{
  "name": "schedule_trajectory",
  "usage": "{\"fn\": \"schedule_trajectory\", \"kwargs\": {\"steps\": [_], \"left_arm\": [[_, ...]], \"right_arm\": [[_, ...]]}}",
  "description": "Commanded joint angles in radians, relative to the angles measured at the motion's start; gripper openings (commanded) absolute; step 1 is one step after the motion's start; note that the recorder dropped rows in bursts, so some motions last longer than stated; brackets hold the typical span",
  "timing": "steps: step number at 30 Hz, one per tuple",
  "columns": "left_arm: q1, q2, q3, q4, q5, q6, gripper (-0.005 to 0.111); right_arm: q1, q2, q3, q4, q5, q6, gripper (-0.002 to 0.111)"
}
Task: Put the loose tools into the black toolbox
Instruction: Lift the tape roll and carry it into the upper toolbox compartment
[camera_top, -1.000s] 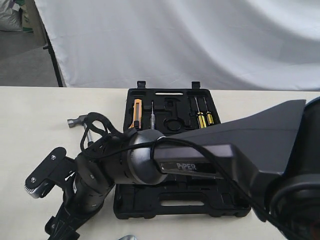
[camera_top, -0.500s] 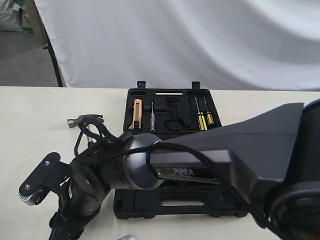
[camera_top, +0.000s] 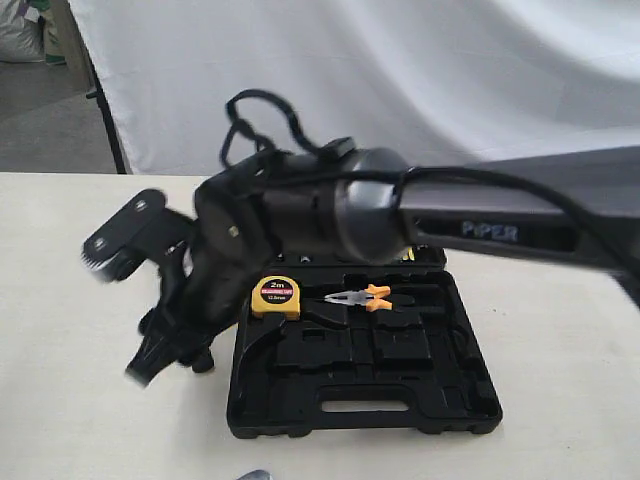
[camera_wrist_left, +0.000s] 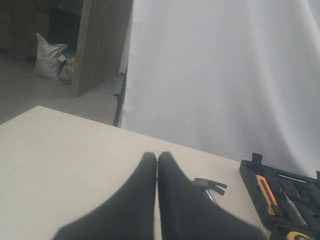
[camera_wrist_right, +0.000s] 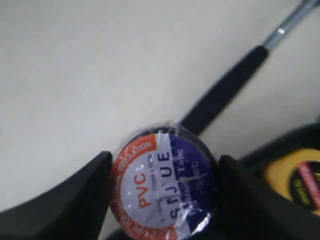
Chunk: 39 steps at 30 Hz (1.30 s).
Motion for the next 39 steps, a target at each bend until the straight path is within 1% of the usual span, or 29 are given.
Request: {"fn": "schedule_trajectory", "kwargs": {"steps": [1,5,8,14,17,20,22,26,32,39], "left_arm": [[0.025,-0.003,-0.003,0.004,-0.007,-0.005,0.001],[0.025,-0.003,-0.003,0.004,-0.007,-0.005,0.001],[0.025,-0.003,-0.003,0.004,-0.007,-0.005,0.001],[0.025,-0.003,-0.003,0.004,-0.007,-0.005,0.001],[0.025,-0.003,-0.003,0.004,-0.007,-0.005,0.001],[0.025,-0.003,-0.003,0.004,-0.007,-0.005,0.001],[0.025,-0.003,-0.003,0.004,-0.007,-0.005,0.001],[0.025,-0.003,-0.003,0.004,-0.007,-0.005,0.001],[0.025,-0.003,-0.003,0.004,-0.007,-0.005,0.001],[0.025,-0.003,-0.003,0.004,-0.007,-0.005,0.001]], "right_arm": [[-0.136,-0.024,-0.006,-0.017,-0.006,0.047,0.000],[-0.282,-0.025,-0.006,0.021,-0.052,0.111,0.000],[-0.368,-0.025,-0.006,0.053,-0.084,0.125,0.000],[-0.467,-0.010,-0.006,0.141,-0.142,0.153,0.000],[-0.470,0.053,-0.006,0.122,-0.199,0.135,0.000],[-0.470,0.134,-0.006,0.122,-0.315,0.135,0.000],[-0.470,0.154,-0.006,0.122,-0.344,0.133,0.000],[-0.470,0.165,-0.008,0.122,-0.331,0.114,0.000],[-0.470,0.253,-0.008,0.122,-0.438,0.107,0.000],[-0.470,0.264,-0.008,0.122,-0.448,0.107,0.000]]}}
